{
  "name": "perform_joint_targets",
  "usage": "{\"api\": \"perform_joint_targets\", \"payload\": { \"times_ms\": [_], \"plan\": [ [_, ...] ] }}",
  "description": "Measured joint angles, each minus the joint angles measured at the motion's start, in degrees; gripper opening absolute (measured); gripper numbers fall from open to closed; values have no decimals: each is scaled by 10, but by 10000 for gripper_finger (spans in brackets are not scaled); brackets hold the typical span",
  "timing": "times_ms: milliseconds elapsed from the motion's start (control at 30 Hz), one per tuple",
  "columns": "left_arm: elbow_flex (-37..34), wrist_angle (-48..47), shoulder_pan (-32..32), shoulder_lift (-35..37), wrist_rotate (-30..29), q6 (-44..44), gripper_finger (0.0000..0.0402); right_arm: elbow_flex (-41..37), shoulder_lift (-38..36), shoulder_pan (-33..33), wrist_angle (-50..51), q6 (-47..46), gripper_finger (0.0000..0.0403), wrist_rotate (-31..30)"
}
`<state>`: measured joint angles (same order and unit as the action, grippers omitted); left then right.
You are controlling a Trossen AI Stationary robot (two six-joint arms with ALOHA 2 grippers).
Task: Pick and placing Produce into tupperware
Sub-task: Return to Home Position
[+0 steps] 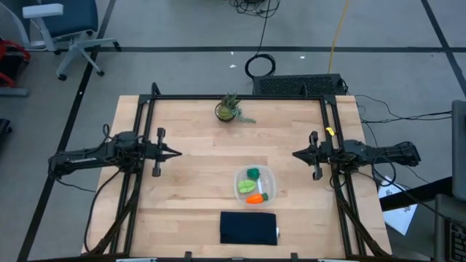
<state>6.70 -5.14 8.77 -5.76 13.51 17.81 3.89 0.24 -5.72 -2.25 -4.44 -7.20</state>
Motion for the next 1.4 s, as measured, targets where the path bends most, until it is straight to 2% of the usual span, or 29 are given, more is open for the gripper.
{"api": "perform_joint_targets", "payload": {
  "times_ms": [300,1033,1400],
  "plan": [
    [0,-15,-16,0,0,-5,0,-5,0,0,-3,5,0,29],
    [-11,-15,-32,0,-15,-19,0,-7,0,0,3,2,0,30],
    [-11,-7,-32,0,-15,-52,11,-7,0,0,-5,22,0,30]
  ]
}}
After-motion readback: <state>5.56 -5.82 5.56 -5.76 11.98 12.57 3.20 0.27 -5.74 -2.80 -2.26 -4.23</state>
